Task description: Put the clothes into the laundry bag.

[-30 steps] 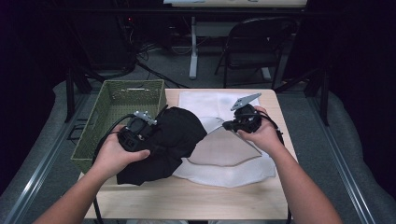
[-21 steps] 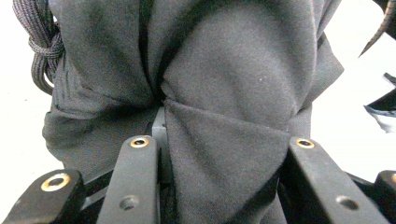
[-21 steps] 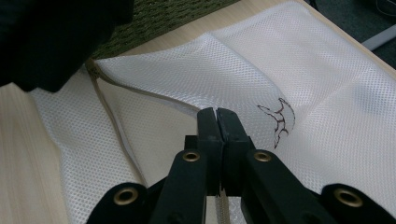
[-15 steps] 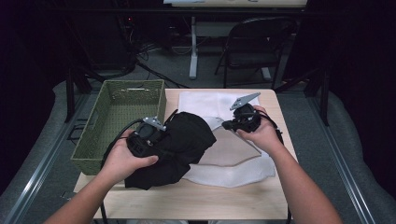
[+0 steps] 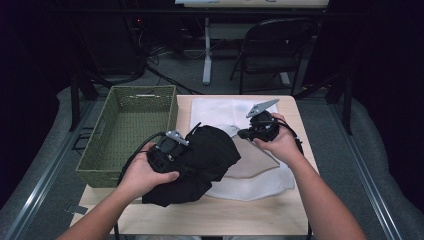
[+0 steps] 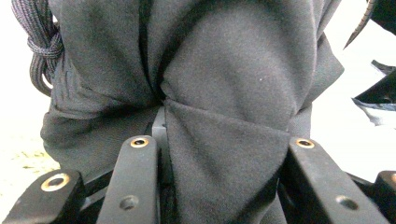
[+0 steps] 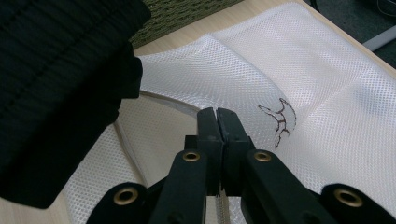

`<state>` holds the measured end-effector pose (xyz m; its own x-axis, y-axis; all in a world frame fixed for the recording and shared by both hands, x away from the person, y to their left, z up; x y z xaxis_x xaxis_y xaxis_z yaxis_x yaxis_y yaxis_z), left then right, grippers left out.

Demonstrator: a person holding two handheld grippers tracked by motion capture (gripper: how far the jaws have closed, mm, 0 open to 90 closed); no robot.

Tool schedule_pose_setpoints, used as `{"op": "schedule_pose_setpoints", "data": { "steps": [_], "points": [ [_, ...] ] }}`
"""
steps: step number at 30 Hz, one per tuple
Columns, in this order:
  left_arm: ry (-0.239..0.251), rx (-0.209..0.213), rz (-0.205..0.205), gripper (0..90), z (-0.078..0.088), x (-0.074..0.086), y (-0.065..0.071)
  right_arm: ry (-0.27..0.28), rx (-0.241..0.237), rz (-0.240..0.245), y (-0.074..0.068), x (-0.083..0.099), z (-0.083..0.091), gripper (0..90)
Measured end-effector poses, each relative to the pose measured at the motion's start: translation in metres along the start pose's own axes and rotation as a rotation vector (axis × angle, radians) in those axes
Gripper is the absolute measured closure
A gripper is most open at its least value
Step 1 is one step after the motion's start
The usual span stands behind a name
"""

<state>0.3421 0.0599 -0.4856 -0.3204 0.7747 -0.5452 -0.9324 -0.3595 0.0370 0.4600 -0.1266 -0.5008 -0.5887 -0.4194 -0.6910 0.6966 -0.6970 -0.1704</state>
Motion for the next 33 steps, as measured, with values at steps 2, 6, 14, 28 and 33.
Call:
{"op": "schedule_pose_setpoints", "data": {
  "steps": [2,6,14,28,33],
  "points": [
    [0.001,0.005,0.002,61.7,-0.003,0.0,0.002,0.0,0.0,-0.001,0.0,0.0,0.0,89.3],
    [0.003,0.016,-0.002,61.7,-0.008,-0.001,0.006,0.0,0.001,0.001,0.0,0.0,0.0,89.3],
    [-0.006,0.028,-0.029,61.8,-0.017,-0.004,0.014,0.002,0.001,0.008,0.0,0.0,0.0,89.2],
    [-0.014,0.063,-0.071,61.8,-0.03,-0.007,0.028,0.004,-0.005,0.005,-0.003,-0.001,-0.001,89.3],
    [-0.021,0.069,-0.083,61.8,-0.035,-0.009,0.031,0.005,-0.006,0.003,-0.003,-0.001,-0.002,89.2]
  ]
}}
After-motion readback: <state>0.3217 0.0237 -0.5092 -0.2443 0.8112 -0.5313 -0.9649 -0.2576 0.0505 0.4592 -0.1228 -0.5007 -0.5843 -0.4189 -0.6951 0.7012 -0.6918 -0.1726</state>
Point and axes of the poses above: each handheld gripper's, and its own axes: z roughly backward along the jaws, x roughly out of its underside, y roughly to its right, the point moved 10 cm from there along -z, roughly forward along the jaws, and after that the axes turned 14 degrees about -z, right-handed, at the moved point
